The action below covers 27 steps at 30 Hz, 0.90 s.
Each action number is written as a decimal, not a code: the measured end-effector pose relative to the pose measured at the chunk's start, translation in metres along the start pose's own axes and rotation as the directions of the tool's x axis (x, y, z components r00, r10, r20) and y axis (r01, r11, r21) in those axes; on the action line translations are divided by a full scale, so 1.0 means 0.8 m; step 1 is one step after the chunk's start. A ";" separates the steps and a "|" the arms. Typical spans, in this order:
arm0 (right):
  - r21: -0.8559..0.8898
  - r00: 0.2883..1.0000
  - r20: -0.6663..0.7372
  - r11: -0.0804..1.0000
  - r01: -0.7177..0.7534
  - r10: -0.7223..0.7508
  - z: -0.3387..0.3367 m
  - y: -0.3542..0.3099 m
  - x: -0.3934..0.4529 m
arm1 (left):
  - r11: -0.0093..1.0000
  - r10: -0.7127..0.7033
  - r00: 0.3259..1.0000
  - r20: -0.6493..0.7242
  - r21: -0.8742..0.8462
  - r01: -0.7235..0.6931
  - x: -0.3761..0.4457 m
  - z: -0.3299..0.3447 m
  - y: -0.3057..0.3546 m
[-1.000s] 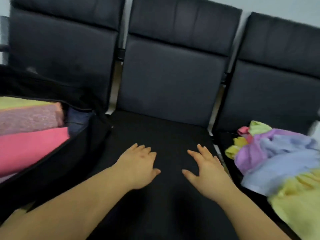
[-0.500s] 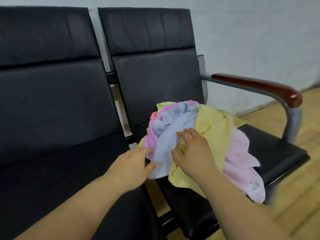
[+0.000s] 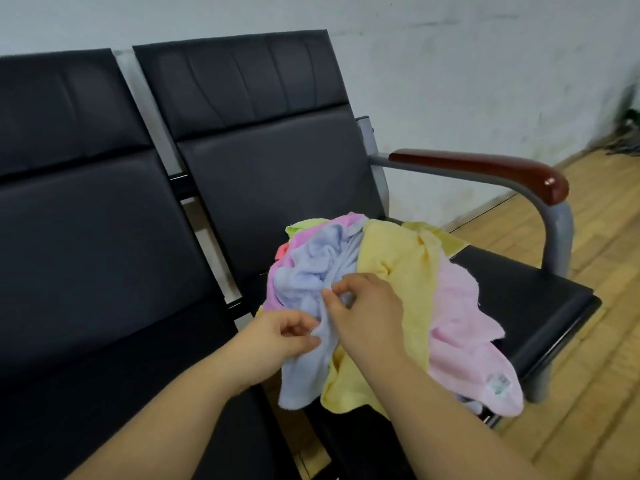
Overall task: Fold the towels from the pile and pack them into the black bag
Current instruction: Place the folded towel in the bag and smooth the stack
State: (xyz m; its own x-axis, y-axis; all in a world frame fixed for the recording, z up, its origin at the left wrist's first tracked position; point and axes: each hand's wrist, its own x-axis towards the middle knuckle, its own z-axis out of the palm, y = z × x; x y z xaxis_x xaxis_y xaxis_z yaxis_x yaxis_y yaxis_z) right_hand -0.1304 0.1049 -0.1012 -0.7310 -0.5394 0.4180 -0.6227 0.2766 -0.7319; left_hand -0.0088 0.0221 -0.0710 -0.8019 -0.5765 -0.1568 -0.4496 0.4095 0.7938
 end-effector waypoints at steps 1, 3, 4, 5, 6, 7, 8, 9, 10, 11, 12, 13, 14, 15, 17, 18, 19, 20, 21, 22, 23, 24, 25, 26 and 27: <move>0.060 1.000 -0.014 0.998 0.003 -0.002 -0.001 -0.004 -0.003 | 0.998 -0.017 0.999 0.040 -0.063 0.020 -0.003 -0.007 0.000; 0.226 1.000 0.024 0.974 0.001 -0.007 -0.005 -0.017 -0.013 | 0.962 -0.066 0.998 -0.003 -0.266 0.062 -0.005 -0.018 0.002; 0.298 0.997 0.070 0.955 0.004 -0.026 -0.007 -0.026 -0.021 | 0.911 -0.111 0.993 -0.040 -0.404 0.085 -0.004 -0.021 0.003; 0.346 0.991 0.117 0.938 0.020 -0.064 -0.008 -0.033 -0.029 | 0.838 -0.159 0.986 -0.054 -0.535 0.106 -0.003 -0.024 0.007; 0.368 0.981 0.157 0.929 0.049 -0.114 -0.008 -0.039 -0.039 | 0.765 -0.192 0.981 -0.040 -0.632 0.124 -0.004 -0.024 0.011; 0.383 0.969 0.178 0.919 0.092 -0.171 -0.007 -0.043 -0.048 | 0.717 -0.196 0.981 -0.005 -0.683 0.139 -0.005 -0.025 0.015; 0.396 0.958 0.177 0.908 0.141 -0.226 -0.005 -0.047 -0.057 | 0.702 -0.182 0.983 0.023 -0.697 0.146 -0.006 -0.023 0.018; 0.405 0.951 0.158 0.896 0.184 -0.267 -0.004 -0.049 -0.063 | 0.702 -0.173 0.985 0.024 -0.699 0.141 -0.006 -0.021 0.020; 0.413 0.951 0.133 0.888 0.203 -0.280 -0.003 -0.051 -0.067 | 0.700 -0.173 0.985 0.001 -0.703 0.124 -0.006 -0.018 0.022; 0.432 0.959 0.111 0.882 0.189 -0.260 -0.003 -0.051 -0.068 | 0.696 -0.183 0.982 -0.037 -0.711 0.102 -0.006 -0.016 0.023; 0.458 0.973 0.096 0.878 0.143 -0.209 -0.005 -0.052 -0.068 | 0.692 -0.192 0.979 -0.068 -0.717 0.086 -0.006 -0.015 0.023; 0.494 0.988 0.085 0.866 0.072 -0.130 -0.007 -0.052 -0.065 | 0.693 -0.192 0.978 -0.083 -0.717 0.075 -0.007 -0.016 0.021; 0.547 0.996 0.083 0.837 -0.012 -0.040 -0.009 -0.051 -0.061 | 0.697 -0.169 0.983 -0.066 -0.713 0.072 -0.009 -0.018 0.018; 0.608 0.993 0.100 0.787 -0.105 0.056 -0.013 -0.050 -0.055 | 0.705 -0.133 0.991 -0.009 -0.703 0.089 -0.012 -0.020 0.014; 0.699 0.962 0.180 0.661 -0.273 0.206 -0.018 -0.043 -0.043 | 0.739 -0.082 0.983 0.164 -0.651 0.170 -0.023 -0.025 0.008; 0.714 0.948 0.201 0.626 -0.313 0.245 -0.019 -0.040 -0.039 | 0.775 -0.078 0.967 0.243 -0.595 0.212 -0.030 -0.027 0.007; 0.714 0.940 0.211 0.615 -0.335 0.268 -0.018 -0.036 -0.035 | 0.812 -0.088 0.953 0.290 -0.533 0.237 -0.036 -0.028 0.006; 0.717 0.934 0.228 0.602 -0.352 0.274 -0.018 -0.034 -0.032 | 0.839 -0.104 0.949 0.299 -0.486 0.245 -0.039 -0.029 0.006; 0.718 0.925 0.260 0.585 -0.377 0.277 -0.016 -0.033 -0.030 | 0.846 -0.125 0.956 0.264 -0.475 0.242 -0.041 -0.029 0.006; 0.720 0.918 0.304 0.570 -0.396 0.255 -0.016 -0.034 -0.029 | 0.834 -0.150 0.968 0.201 -0.500 0.233 -0.040 -0.030 0.006; 0.714 0.910 0.358 0.567 -0.411 0.210 -0.016 -0.035 -0.030 | 0.799 -0.186 0.975 0.125 -0.558 0.224 -0.036 -0.031 0.002; 0.700 0.901 0.409 0.582 -0.413 0.148 -0.015 -0.038 -0.031 | 0.753 -0.227 0.973 0.052 -0.624 0.209 -0.031 -0.033 -0.003; 0.673 0.883 0.462 0.614 -0.412 0.086 -0.013 -0.041 -0.035 | 0.713 -0.248 0.969 0.015 -0.674 0.193 -0.027 -0.035 -0.005; 0.642 0.860 0.510 0.649 -0.408 0.037 -0.009 -0.045 -0.041 | 0.682 -0.244 0.970 0.013 -0.708 0.181 -0.025 -0.036 -0.006; 0.615 0.840 0.543 0.678 -0.403 0.006 -0.004 -0.048 -0.048 | 0.659 -0.229 0.973 0.029 -0.731 0.177 -0.024 -0.035 -0.003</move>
State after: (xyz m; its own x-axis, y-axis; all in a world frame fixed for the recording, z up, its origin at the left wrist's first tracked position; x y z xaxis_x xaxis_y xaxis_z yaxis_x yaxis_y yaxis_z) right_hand -0.0793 0.1178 -0.0873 -0.4663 -0.8830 0.0545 0.0441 -0.0848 -0.9954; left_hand 0.0187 0.0123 -0.0532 -0.6886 -0.6344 -0.3512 -0.1503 -0.3489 0.9250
